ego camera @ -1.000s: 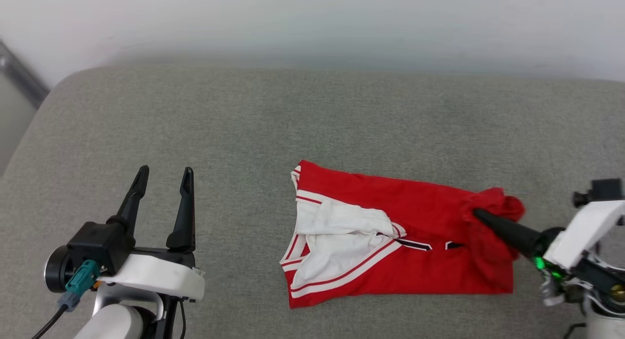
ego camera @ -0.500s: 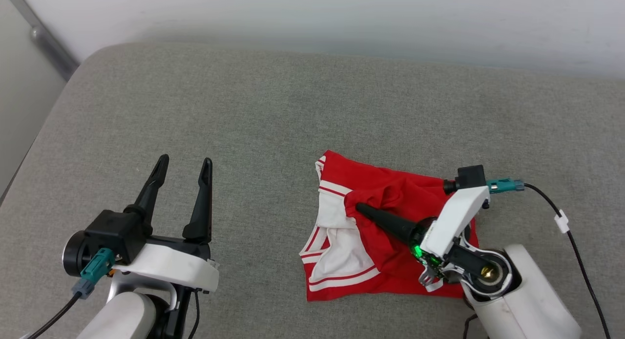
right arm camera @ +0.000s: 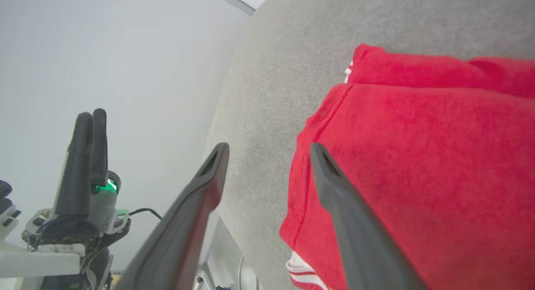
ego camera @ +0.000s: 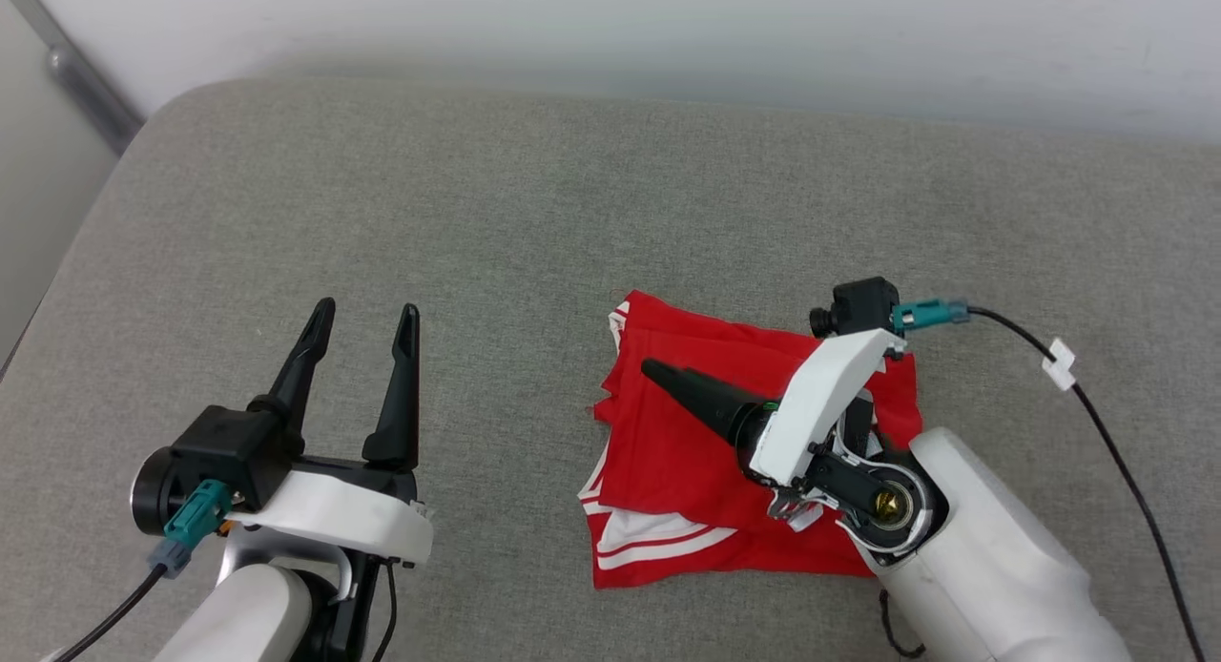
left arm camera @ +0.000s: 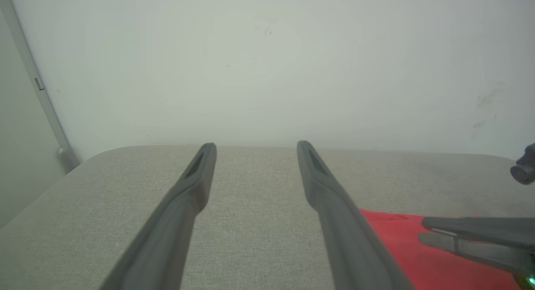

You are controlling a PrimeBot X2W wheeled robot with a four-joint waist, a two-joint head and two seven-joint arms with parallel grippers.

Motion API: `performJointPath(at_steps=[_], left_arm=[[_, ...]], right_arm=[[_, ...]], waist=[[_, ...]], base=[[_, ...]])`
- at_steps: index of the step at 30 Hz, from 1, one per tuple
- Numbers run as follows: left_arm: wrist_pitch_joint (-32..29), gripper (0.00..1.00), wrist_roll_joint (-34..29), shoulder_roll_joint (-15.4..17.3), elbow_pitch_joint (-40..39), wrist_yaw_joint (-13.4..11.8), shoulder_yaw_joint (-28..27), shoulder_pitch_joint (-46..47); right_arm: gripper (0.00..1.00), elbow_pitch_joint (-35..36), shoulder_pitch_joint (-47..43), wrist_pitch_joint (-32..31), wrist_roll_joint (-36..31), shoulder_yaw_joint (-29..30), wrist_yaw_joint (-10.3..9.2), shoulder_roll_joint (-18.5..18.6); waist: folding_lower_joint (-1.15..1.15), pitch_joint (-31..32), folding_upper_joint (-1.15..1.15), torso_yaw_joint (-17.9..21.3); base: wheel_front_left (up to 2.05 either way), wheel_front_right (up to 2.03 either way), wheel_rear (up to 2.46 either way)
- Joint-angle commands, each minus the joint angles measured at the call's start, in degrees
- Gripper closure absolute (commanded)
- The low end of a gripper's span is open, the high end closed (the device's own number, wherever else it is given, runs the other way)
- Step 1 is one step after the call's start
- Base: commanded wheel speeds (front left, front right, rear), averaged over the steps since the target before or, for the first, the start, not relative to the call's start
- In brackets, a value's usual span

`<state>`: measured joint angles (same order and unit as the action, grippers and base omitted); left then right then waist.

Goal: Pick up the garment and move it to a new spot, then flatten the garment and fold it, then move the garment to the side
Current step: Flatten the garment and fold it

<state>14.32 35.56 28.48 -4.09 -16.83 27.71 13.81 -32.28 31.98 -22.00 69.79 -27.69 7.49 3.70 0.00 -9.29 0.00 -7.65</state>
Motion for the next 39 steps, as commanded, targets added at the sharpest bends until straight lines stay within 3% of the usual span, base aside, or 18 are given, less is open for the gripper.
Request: performJointPath(at_steps=[1, 9, 13, 18, 21, 27, 32, 39], left_arm=[[0.3, 0.0, -0.2, -0.2, 0.2, -0.1, -0.1, 0.3], [0.5, 0.0, -0.1, -0.3, 0.4, -1.3, -1.2, -1.6], [0.6, 0.0, 0.2, -0.3, 0.4, -2.0, -2.6, -2.6], [0.8, 0.0, -0.2, 0.3, 0.6, -2.7, -4.1, -3.8], [0.8, 0.0, -0.6, 0.3, 0.6, -3.4, -4.9, -4.6], [0.9, 0.0, -1.0, -0.2, 1.6, -3.7, -5.8, -6.2], [0.9, 0.0, -1.6, -0.5, 3.1, -3.4, -6.2, -7.7], [0.9, 0.0, -2.9, 0.1, 5.5, -2.5, -6.2, -9.4]], right_arm=[[0.0, 1.3, 1.3, 1.0, -1.9, -1.3, 0.0, 1.4], [0.0, 5.1, 2.3, 10.9, -22.0, -8.3, 0.0, 12.2], [0.0, 4.4, -0.2, 13.4, -30.2, -4.4, -0.01, 16.2], [0.0, 6.3, -4.8, 16.2, -40.0, 5.8, -0.01, 19.0], [0.0, 10.4, -9.3, 18.6, -46.0, 13.8, -0.01, 17.6], [0.0, 23.5, -19.7, 22.0, -55.7, 26.7, -0.01, 10.5], [0.0, 34.0, -27.6, 21.1, -60.8, 29.8, -0.01, 4.6], [0.0, 41.3, -34.5, 19.1, -63.0, 30.4, -0.01, 1.5]], waist=[[0.0, 0.3, 0.0, 0.4], [0.0, 2.0, 0.0, 3.0], [0.0, 2.6, 0.0, 4.8], [0.0, 2.9, 0.0, 6.6], [0.0, 3.2, 0.0, 7.5], [0.0, 4.4, 0.0, 8.4], [0.0, 5.4, 0.0, 9.2], [0.0, 6.5, 0.0, 10.3]], base=[[0.0, 0.0, 0.0], [0.0, 0.0, 0.0], [0.0, 0.0, 0.0], [0.0, 0.0, 0.0], [0.0, 0.0, 0.0], [0.0, 0.0, 0.0], [0.0, 0.0, 0.0], [0.0, 0.0, 0.0]])
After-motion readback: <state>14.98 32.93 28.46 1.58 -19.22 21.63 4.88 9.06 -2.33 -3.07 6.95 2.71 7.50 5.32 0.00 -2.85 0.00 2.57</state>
